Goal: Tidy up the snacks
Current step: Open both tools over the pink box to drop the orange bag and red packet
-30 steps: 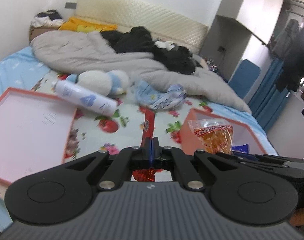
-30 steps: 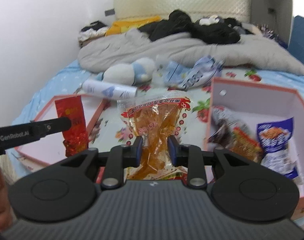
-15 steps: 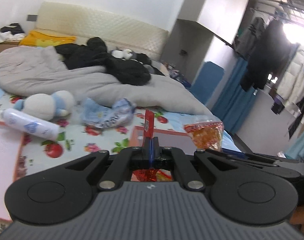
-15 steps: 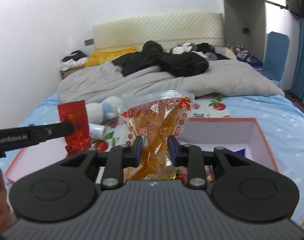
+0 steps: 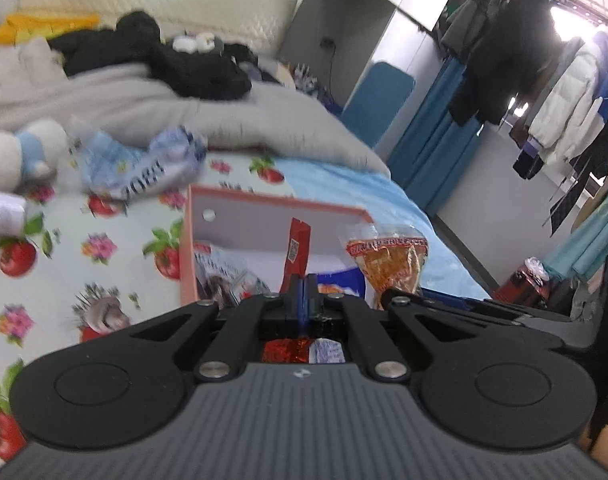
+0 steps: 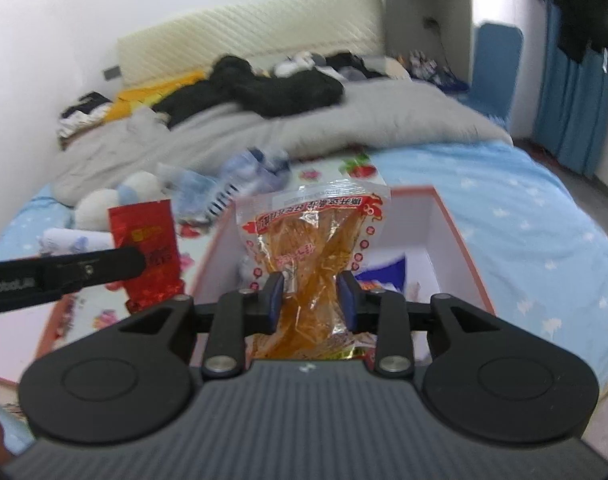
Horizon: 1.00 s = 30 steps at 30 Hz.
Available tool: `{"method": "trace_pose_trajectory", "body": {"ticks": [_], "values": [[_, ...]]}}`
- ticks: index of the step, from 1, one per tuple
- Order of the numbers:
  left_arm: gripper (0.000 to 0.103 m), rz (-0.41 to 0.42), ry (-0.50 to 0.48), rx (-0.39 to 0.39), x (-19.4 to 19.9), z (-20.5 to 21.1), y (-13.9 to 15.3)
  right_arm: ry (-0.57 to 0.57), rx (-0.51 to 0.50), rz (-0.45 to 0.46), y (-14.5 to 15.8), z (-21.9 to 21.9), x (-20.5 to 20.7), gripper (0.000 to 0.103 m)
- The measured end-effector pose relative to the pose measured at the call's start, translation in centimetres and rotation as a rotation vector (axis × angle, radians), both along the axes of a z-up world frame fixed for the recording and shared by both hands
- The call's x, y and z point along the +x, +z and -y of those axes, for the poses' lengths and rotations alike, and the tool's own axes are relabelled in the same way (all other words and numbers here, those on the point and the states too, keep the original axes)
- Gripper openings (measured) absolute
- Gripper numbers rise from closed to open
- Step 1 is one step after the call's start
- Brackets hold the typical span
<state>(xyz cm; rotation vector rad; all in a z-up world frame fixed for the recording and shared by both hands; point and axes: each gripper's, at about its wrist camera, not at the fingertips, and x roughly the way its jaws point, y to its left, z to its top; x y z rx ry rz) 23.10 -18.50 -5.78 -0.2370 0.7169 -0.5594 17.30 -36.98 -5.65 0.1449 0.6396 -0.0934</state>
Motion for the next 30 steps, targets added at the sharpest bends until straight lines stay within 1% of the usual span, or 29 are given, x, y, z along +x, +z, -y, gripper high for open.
{"method": "trace_pose_trajectory", "body": {"ticks": [5, 8, 10, 12, 13, 14, 15, 16, 17, 18, 19, 20, 23, 27, 30], "values": [[0.0, -0.067, -0.002, 0.086, 2.3, 1.5, -3.8, -0.032, 0.026, -0.056, -3.4, 0.8, 1.2, 0.037], [0.001, -0.105, -0.019, 0.103, 3.5, 1.7, -5.7, -0.04, 0.024, -0.08, -5.1, 0.8, 1.5, 0.039], [0.001, -0.131, -0.016, 0.104, 3.8, 1.7, -6.3, -0.041, 0.047, -0.097, -6.2, 1.1, 1.7, 0.039], [0.001, -0.133, -0.018, 0.118, 3.8, 1.9, -6.4, -0.05, 0.06, -0.105, -6.8, 1.3, 1.6, 0.042], [0.001, -0.126, -0.022, 0.134, 3.7, 2.1, -6.3, -0.05, 0.062, -0.108, -6.9, 1.4, 1.5, 0.046], [0.002, -0.121, -0.024, 0.144, 3.6, 2.2, -6.0, -0.054, 0.061, -0.109, -6.9, 1.5, 1.5, 0.053], [0.004, -0.117, -0.022, 0.149, 3.5, 2.2, -5.8, -0.057, 0.061, -0.104, -6.9, 1.6, 1.4, 0.053], [0.014, -0.111, -0.02, 0.149, 3.4, 2.1, -5.5, -0.058, 0.064, -0.104, -6.8, 1.7, 1.3, 0.056], [0.033, -0.105, -0.021, 0.147, 3.2, 2.1, -5.0, -0.061, 0.067, -0.098, -6.6, 1.9, 1.2, 0.064], [0.045, -0.095, -0.019, 0.146, 2.9, 2.0, -4.5, -0.065, 0.07, -0.087, -6.3, 2.0, 1.0, 0.07], [0.06, -0.073, -0.008, 0.145, 2.7, 1.8, -4.0, -0.069, 0.071, -0.076, -5.9, 2.1, 0.8, 0.08], [0.061, -0.056, -0.002, 0.144, 2.4, 1.6, -3.4, -0.073, 0.074, -0.062, -5.5, 2.2, 0.6, 0.083], [0.062, -0.033, 0.007, 0.132, 1.7, 0.8, -1.4, -0.087, 0.099, -0.019, -3.9, 2.6, -0.3, 0.083], [0.062, 0.018, 0.023, 0.131, 0.4, -0.4, 1.6, -0.091, 0.102, 0.056, -0.9, 2.5, -2.1, 0.083], [0.062, 0.055, 0.03, 0.112, -0.8, -1.3, 3.8, -0.078, 0.094, 0.118, 1.6, 2.0, -3.7, 0.083]]}}
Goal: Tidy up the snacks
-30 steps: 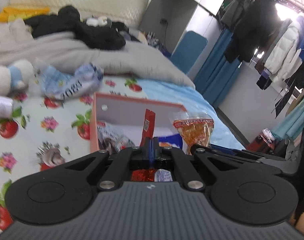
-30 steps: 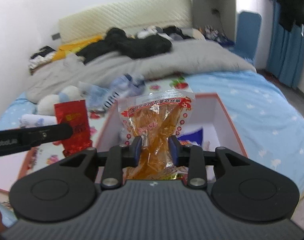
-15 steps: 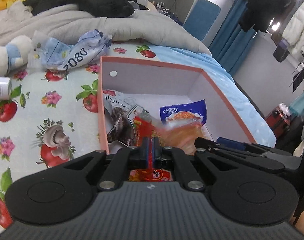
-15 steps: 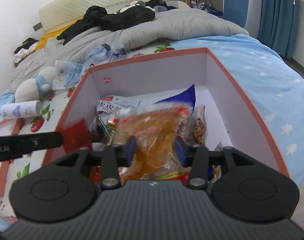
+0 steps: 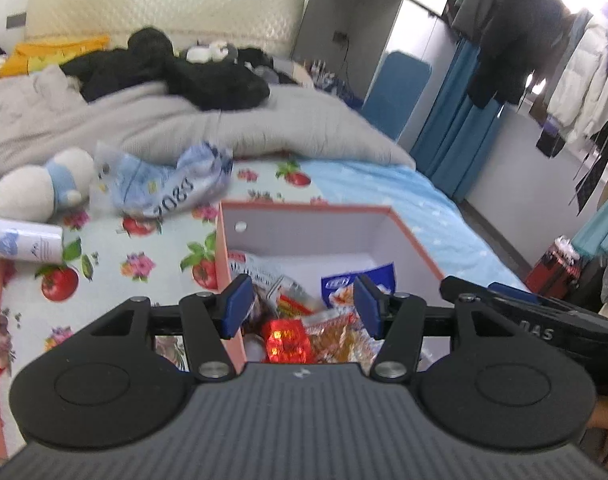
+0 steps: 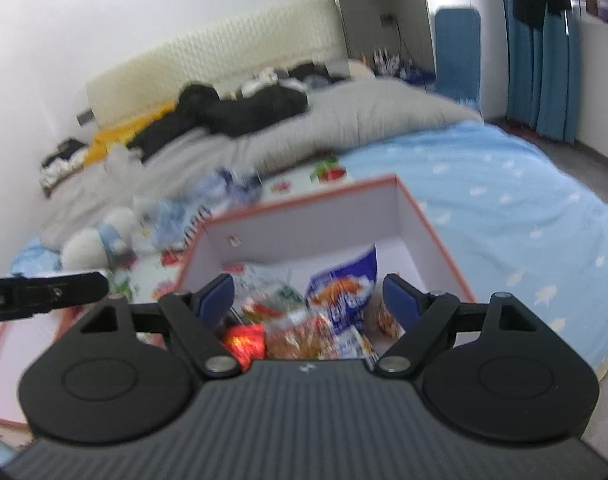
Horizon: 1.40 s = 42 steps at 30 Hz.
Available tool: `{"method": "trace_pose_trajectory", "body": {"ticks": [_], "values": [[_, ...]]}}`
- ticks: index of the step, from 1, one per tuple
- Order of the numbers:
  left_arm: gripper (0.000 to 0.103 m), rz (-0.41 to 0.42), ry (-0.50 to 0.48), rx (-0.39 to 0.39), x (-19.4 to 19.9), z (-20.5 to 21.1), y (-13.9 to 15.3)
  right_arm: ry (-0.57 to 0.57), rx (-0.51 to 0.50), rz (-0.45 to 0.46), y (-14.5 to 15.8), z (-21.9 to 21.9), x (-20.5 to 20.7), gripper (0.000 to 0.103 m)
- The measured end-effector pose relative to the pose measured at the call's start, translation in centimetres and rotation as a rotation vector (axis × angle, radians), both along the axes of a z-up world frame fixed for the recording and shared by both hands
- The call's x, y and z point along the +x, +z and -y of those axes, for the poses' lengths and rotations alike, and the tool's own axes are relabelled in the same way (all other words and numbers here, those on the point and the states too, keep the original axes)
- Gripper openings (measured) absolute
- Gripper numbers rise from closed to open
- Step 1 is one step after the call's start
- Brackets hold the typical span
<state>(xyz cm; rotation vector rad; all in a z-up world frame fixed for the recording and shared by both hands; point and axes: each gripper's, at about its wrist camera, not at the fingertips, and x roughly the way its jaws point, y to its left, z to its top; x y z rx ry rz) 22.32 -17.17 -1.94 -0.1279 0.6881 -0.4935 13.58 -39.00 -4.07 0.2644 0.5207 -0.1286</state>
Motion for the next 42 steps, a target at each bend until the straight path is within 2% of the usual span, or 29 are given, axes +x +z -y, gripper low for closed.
{"method": "trace_pose_trajectory", "body": {"ticks": [5, 8, 13, 18, 24, 26, 31, 33, 42], "values": [[0.062, 0.061, 0.017, -0.021, -2.7, -1.2, 2.8, 0.003, -0.048, 0.1, 3.7, -1.1, -2.7, 0.083], [0.062, 0.096, 0.009, -0.032, -4.7, -1.8, 4.2, -0.01, -0.04, 0.151, 5.0, -1.6, -4.4, 0.083], [0.062, 0.142, -0.003, -0.016, -7.8, -2.5, 5.0, -0.002, -0.031, 0.179, 5.4, -2.5, -7.1, 0.083], [0.062, 0.155, -0.02, -0.023, -10.4, -3.3, 4.4, -0.002, -0.027, 0.208, 5.0, -3.4, -9.6, 0.083], [0.062, 0.117, -0.019, 0.003, -12.2, -3.9, 2.3, -0.03, -0.029, 0.197, 3.7, -4.5, -12.1, 0.083], [0.062, 0.113, -0.017, 0.019, -12.7, -4.1, 1.7, -0.041, -0.047, 0.18, 3.0, -5.0, -12.4, 0.083], [0.062, 0.104, 0.002, 0.057, -13.2, -4.5, 0.6, -0.051, -0.005, 0.113, 0.4, -5.3, -13.3, 0.083], [0.062, 0.095, 0.003, 0.06, -13.3, -4.8, 0.2, -0.051, -0.017, 0.091, -0.3, -5.7, -13.4, 0.083], [0.062, 0.066, 0.037, 0.083, -13.6, -5.8, -1.5, -0.042, -0.069, 0.073, -0.4, -6.1, -13.8, 0.083]]}}
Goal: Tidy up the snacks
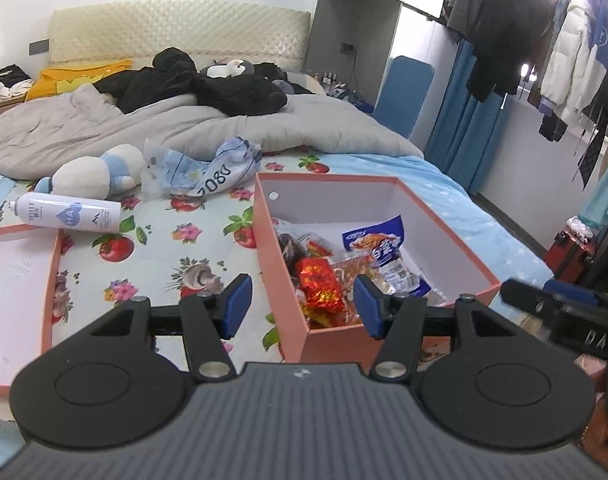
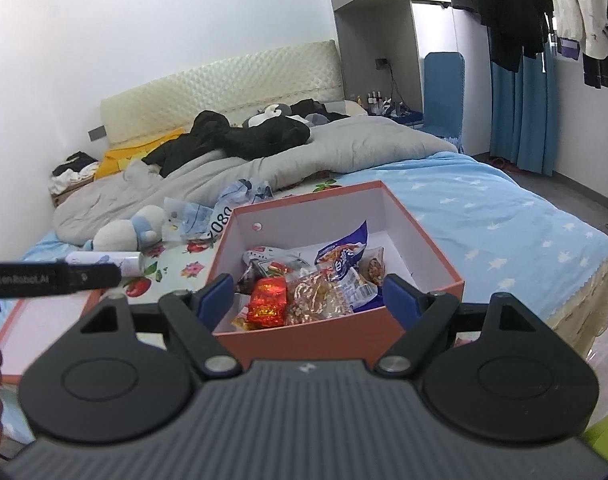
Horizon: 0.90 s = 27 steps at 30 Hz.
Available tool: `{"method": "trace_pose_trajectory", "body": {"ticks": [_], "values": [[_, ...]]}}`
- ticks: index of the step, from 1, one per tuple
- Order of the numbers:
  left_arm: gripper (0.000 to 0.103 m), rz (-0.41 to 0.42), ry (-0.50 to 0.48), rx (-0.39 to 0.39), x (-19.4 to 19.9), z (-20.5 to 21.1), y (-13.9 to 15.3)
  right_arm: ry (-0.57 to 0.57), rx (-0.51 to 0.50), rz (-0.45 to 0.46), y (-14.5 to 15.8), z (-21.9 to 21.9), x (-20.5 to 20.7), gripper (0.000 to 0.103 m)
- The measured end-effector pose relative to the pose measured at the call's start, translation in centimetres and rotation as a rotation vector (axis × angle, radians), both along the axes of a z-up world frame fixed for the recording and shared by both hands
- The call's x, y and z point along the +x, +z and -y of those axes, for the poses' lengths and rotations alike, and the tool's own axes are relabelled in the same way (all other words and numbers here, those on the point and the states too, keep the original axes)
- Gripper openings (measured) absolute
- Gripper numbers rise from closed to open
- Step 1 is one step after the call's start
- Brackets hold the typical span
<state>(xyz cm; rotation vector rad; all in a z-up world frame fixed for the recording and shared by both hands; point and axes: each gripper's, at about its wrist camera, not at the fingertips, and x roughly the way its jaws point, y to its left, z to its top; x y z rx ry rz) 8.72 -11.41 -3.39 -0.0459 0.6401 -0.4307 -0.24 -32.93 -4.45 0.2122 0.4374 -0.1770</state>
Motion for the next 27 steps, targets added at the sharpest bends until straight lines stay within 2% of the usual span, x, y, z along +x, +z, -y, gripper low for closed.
{"method": "trace_pose_trajectory", "body": {"ticks": [3, 5, 6, 11, 17, 27], "values": [[0.069, -0.019, 0.022, -0.002, -0.1, -0.4, -0.5, 0.0, -0.006, -0.005, 0.1, 0.0, 0.0, 0.083], [0.079, -0.041, 0.039, -0.001, 0.2, -0.7, -0.7, -0.002, -0.002, -0.004, 0.1, 0.0, -0.1, 0.083], [0.081, -0.05, 0.049, 0.0, 0.4, -0.7, -0.8, -0.004, -0.001, -0.001, 0.1, 0.1, -0.1, 0.083], [0.097, -0.045, 0.048, -0.02, 0.7, -1.0, -0.7, -0.01, -0.004, -0.003, 0.1, 0.4, 0.0, 0.083], [0.1, -0.012, 0.065, -0.006, 0.7, -0.8, -0.1, -0.01, -0.008, -0.006, 0.1, 0.4, 0.1, 0.083], [0.1, -0.027, 0.059, -0.008, 0.8, -0.9, 0.1, -0.008, -0.007, -0.003, 0.3, 0.6, 0.3, 0.083]]}}
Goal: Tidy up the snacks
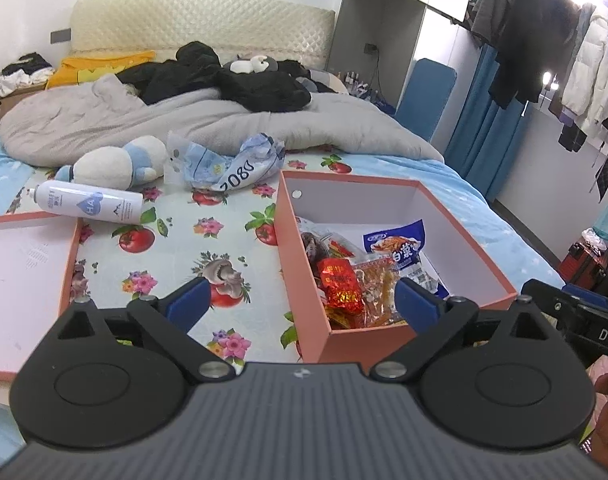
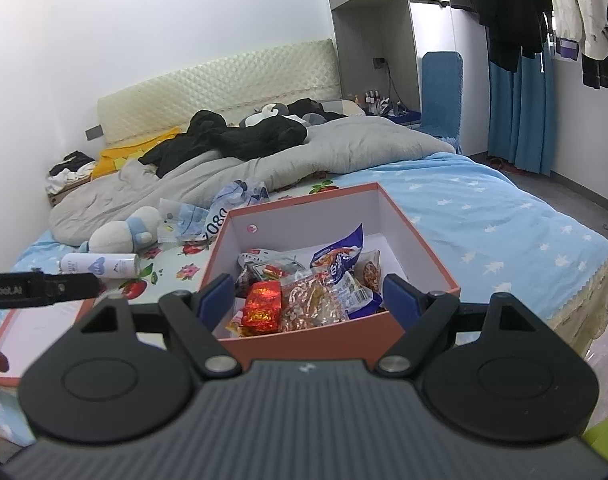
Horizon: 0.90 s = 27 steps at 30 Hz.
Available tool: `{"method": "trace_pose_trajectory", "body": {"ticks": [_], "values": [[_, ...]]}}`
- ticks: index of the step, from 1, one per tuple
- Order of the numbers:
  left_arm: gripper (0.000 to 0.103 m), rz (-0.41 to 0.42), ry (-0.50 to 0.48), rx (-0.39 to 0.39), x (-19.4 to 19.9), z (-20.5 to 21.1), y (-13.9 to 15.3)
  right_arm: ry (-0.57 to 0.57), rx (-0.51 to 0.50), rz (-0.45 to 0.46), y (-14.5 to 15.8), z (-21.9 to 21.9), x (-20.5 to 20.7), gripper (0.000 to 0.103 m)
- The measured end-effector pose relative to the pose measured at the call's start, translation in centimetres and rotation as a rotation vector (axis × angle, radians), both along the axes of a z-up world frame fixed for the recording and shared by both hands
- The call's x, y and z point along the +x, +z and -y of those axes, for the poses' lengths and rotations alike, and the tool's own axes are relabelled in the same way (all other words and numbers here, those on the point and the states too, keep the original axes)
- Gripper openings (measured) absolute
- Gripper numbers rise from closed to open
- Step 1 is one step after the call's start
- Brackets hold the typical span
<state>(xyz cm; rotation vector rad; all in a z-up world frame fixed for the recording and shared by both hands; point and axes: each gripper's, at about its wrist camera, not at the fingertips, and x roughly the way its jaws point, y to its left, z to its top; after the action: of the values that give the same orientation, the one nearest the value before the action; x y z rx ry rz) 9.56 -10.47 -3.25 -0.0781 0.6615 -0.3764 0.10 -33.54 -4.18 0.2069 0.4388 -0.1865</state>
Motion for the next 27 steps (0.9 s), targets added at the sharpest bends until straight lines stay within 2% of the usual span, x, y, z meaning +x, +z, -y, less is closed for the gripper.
{"method": "trace_pose_trajectory", "body": {"ticks": [27], "values": [[0.1, 0.012, 0.033, 0.04, -1.0, 0.0, 1.1, 0.01, 0.019, -0.006, 0.0, -0.1, -0.1, 0.083]]}}
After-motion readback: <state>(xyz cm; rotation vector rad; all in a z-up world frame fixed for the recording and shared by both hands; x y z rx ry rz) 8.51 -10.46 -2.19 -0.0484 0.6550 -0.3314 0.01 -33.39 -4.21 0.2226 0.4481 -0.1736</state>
